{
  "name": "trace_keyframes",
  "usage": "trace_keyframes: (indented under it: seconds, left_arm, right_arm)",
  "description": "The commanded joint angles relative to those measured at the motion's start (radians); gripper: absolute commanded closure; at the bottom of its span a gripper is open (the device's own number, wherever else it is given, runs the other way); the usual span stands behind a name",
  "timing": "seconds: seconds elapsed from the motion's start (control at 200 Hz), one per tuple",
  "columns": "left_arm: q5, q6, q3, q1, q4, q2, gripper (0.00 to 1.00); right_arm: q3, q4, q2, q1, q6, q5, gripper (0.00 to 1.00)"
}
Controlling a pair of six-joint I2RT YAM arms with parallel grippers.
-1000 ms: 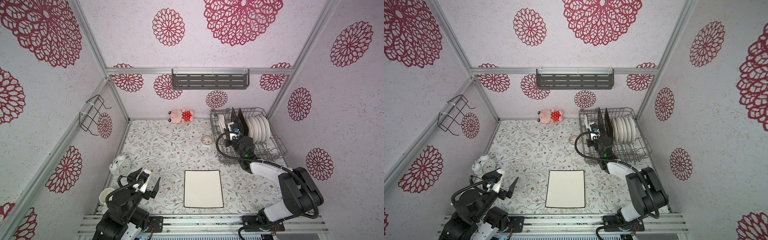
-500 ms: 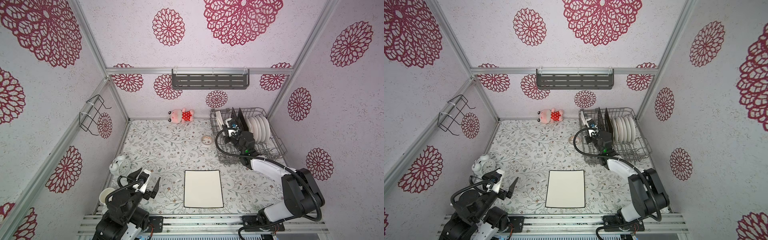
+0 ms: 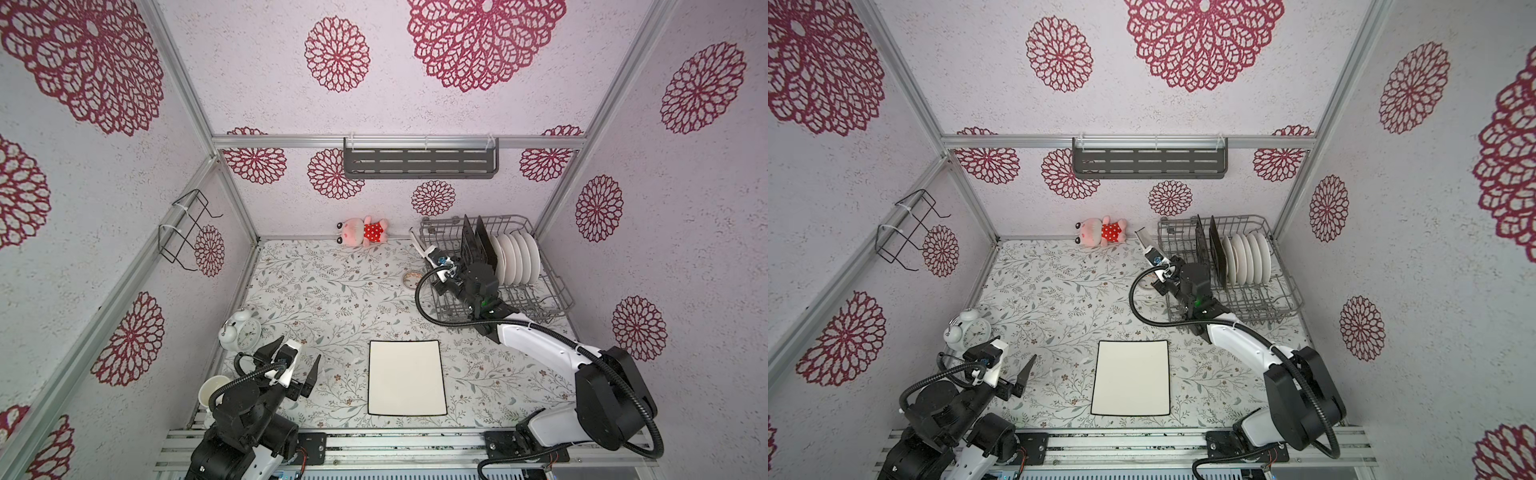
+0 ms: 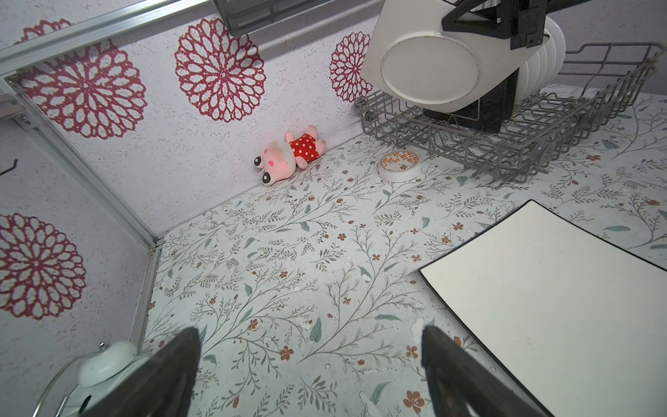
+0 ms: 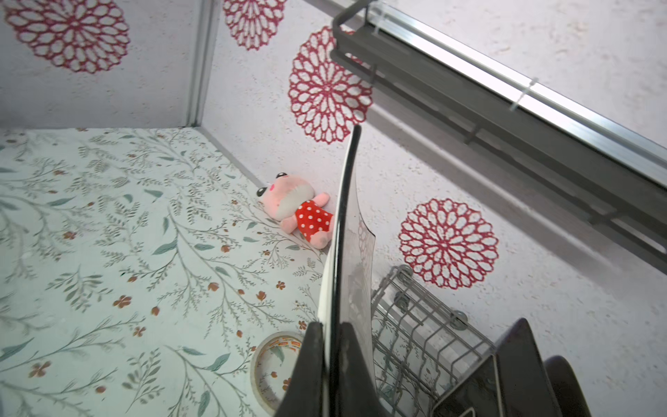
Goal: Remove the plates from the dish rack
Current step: 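Lift the white square plate up out of the rack with the right gripper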
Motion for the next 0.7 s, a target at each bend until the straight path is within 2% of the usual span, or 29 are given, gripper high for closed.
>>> trace_keyframes:
  seconds: [0.0,0.22,0.46,0.695]
  left_arm:
    - [0.000,0.016,0.004,-0.007,0.009,-0.013,0.03]
    - [0.014,0.013,0.009,-0.007,0.001,-0.014,0.03]
    - [0.023,0.008,0.014,-0.008,-0.005,-0.014,0.03]
    - [0.047,0.004,0.018,-0.007,-0.016,-0.014,0.03]
  right_arm:
    - [0.078,0.141,-0.117,0.038,-0.132,0.018,1.00]
    - [0.049,0.084,-0.172,0.117,-0.195,0.061,1.00]
    - [0.012,0.031,-0.256,0.196,-0.202,0.096,1.00]
    - [-0.008,-0.058,-0.337,0.304,-0.233,0.181,1.00]
